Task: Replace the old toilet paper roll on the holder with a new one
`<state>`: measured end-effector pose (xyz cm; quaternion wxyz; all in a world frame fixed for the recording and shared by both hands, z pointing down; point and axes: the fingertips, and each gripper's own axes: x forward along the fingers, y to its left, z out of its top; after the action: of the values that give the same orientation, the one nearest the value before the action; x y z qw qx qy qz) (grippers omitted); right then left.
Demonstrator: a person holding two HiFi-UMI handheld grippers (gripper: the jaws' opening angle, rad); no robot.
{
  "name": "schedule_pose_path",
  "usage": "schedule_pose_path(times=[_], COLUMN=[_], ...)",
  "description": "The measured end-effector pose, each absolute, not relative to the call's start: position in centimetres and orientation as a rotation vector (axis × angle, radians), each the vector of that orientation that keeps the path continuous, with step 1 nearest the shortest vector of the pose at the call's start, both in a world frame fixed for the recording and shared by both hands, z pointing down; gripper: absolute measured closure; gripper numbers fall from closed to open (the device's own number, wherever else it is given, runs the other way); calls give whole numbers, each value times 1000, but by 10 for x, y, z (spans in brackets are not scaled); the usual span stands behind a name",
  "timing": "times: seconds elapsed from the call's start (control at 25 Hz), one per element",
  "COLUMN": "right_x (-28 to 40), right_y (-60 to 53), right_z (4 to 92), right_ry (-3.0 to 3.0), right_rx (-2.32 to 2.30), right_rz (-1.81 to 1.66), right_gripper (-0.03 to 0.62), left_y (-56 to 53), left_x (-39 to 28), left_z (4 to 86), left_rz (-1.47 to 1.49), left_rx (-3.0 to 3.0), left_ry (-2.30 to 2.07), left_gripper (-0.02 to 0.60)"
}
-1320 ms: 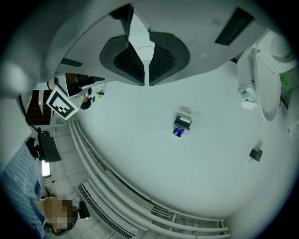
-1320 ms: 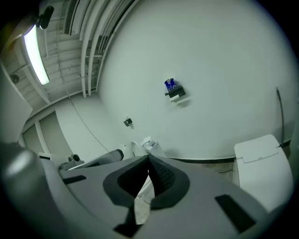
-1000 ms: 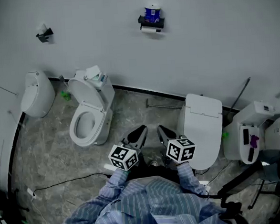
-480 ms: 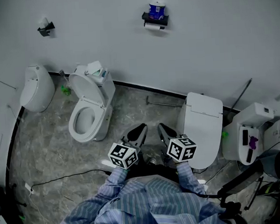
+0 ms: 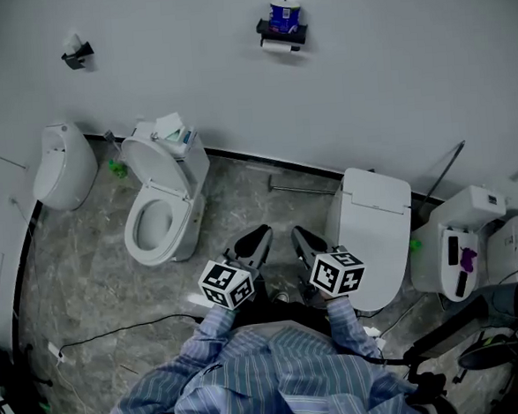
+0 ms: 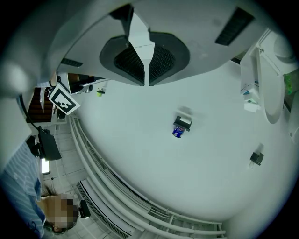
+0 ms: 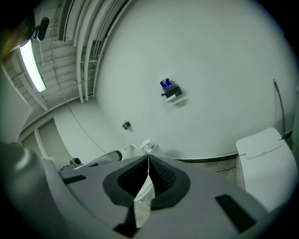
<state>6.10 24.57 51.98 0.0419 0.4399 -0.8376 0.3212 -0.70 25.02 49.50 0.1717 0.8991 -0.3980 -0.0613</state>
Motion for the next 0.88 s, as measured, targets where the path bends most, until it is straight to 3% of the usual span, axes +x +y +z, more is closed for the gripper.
schedule_pose_path(times=[0.88], right_x=[24], right_y=[102], right_z=[512], right_ry=[-2512], right_rx=[1383], right_rz=[933], right_gripper=[588], left_y=[97], left_x=[-41], left_z=[485], left_rz=[-163], left_rx=[2577], left_ry=[-1057], left_gripper=[552])
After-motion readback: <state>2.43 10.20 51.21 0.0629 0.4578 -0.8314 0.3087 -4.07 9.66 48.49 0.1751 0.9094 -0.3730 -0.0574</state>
